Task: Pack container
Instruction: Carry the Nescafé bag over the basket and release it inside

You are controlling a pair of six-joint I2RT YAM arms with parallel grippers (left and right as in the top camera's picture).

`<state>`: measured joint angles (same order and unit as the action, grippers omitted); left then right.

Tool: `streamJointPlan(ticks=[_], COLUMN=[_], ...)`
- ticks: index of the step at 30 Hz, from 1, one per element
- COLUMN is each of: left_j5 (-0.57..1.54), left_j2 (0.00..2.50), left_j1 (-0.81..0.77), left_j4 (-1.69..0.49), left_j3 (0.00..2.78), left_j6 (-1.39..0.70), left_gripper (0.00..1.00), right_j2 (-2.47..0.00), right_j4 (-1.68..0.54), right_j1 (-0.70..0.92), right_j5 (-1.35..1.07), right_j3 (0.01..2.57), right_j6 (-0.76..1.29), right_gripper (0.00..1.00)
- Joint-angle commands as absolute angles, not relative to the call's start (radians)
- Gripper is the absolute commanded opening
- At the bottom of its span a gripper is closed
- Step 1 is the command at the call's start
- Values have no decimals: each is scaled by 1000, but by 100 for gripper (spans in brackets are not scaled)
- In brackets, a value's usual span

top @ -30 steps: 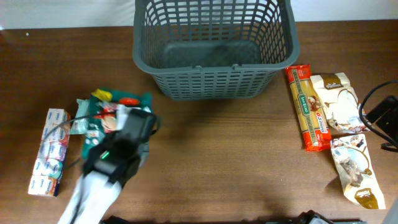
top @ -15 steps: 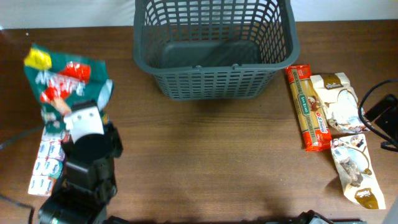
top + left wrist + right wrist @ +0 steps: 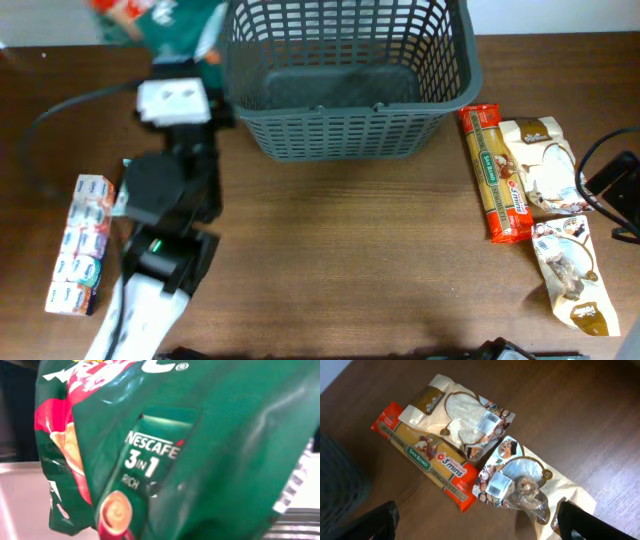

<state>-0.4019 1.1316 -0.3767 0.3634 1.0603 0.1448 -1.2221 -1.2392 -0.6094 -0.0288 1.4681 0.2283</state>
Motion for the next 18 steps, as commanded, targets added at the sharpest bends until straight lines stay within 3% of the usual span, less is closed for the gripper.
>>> streamJointPlan(ticks=[1,8,18], left_j5=[-99,136,380], left_j2=[1234,1457,1552], left_j1=[-377,-377,-377], left_j4=[477,497,-5], left_j3=[1160,1330,1466], left_j6=[22,-11,329], left_gripper=[1,2,1], right_j2=[-1219,-1219,-1219], right_j4=[-1255,-1306,-1340], right_j1=[-616,-616,-616], right_j5=[-41,-3,12], right_j3=[1472,1472,1472], right_j6=[220,214,214], right_gripper=[99,99,99])
